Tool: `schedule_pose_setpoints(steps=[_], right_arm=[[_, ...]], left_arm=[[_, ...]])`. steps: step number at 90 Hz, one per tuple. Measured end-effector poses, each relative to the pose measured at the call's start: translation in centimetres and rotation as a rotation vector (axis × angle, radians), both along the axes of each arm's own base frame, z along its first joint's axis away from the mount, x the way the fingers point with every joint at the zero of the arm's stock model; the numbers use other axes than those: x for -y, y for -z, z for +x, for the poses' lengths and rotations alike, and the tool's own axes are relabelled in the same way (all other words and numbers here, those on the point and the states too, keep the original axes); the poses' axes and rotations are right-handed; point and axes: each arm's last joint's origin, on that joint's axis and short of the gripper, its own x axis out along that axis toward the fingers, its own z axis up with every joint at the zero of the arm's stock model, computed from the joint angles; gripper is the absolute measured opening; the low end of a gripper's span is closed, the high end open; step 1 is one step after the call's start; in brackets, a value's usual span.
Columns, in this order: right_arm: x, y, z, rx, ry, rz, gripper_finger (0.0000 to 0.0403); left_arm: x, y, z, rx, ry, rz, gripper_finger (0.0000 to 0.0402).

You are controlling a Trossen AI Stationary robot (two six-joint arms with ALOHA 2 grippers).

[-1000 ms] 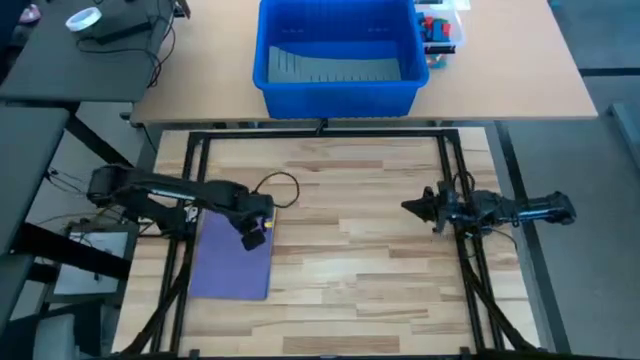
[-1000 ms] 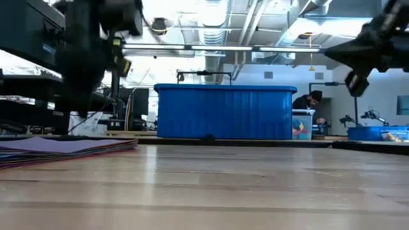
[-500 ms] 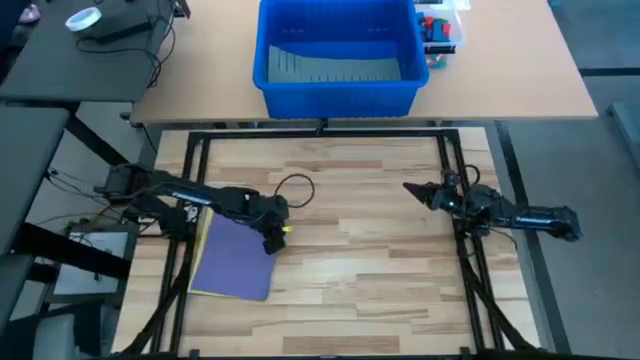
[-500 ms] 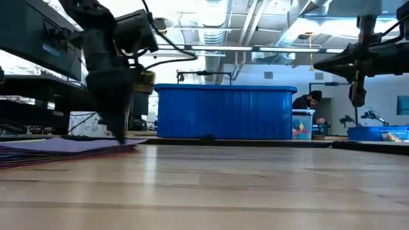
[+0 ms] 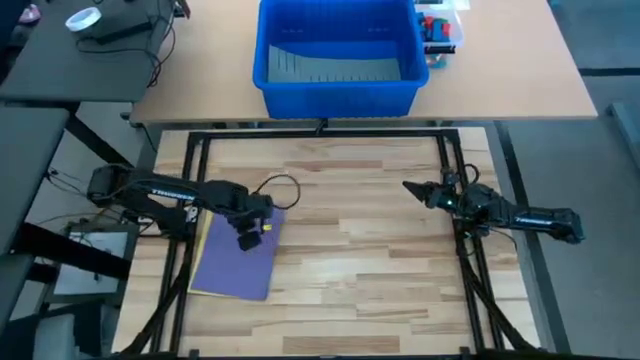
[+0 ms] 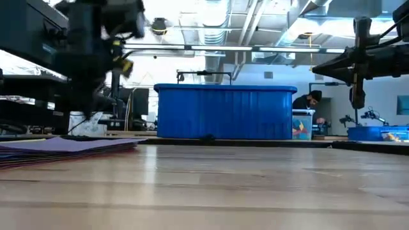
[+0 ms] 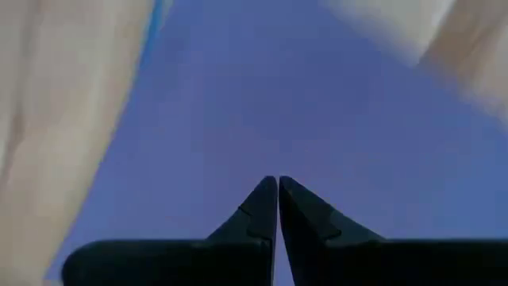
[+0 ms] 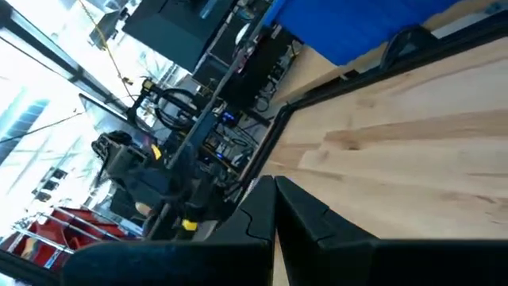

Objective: Organize paper
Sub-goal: Adjust the purple paper

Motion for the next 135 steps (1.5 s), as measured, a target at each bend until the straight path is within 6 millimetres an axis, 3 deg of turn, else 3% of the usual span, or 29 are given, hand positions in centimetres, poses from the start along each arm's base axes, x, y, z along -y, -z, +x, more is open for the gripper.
schedule_pose_setpoints(steps=[12,27,47,65,75,83,91,100,110,120,135], right_arm=[[0.0,0.2,0.2,-0.026,-0.004,0.004,0.0000],[-0.2,0.4,0.3,-0.044,-0.021,0.007,0.0000],[-0.4,0.5,0.5,-0.056,-0.041,0.009,0.0000],[-0.4,0.4,0.5,-0.055,-0.049,0.008,0.0000],[-0.4,0.4,0.5,-0.043,-0.048,0.027,0.0000],[-0.4,0.0,0.5,0.020,-0.049,0.056,0.0000],[-0.6,-1.0,0.7,0.051,-0.078,0.030,0.0000],[-0.8,-2.9,1.3,0.020,-0.145,-0.036,0.0000],[-1.0,-4.1,3.0,-0.109,-0.182,-0.119,0.0000],[-1.0,-4.5,5.8,-0.292,-0.220,-0.218,0.0000],[-1.3,-4.5,11.7,-0.477,-0.354,-0.311,0.0000]], left_arm=[[0.5,1.1,0.3,0.083,-0.008,-0.062,0.0000],[0.5,0.9,2.3,0.268,-0.010,-0.044,0.0000],[0.6,3.6,3.5,0.189,0.000,-0.041,0.0000],[0.8,4.3,7.0,0.453,0.020,-0.082,0.0000],[0.8,4.9,8.6,0.472,0.021,-0.096,0.0000],[0.7,3.7,9.4,0.445,0.039,-0.104,0.0000],[0.7,0.5,9.5,0.433,0.107,-0.069,0.0000],[0.5,-3.4,8.1,0.376,0.149,0.025,0.0000],[0.1,-6.0,4.4,0.276,0.098,0.113,0.0000],[-0.5,-5.8,0.4,0.197,-0.024,0.098,0.0000],[-1.0,-3.6,-3.7,0.217,-0.154,0.068,0.0000]])
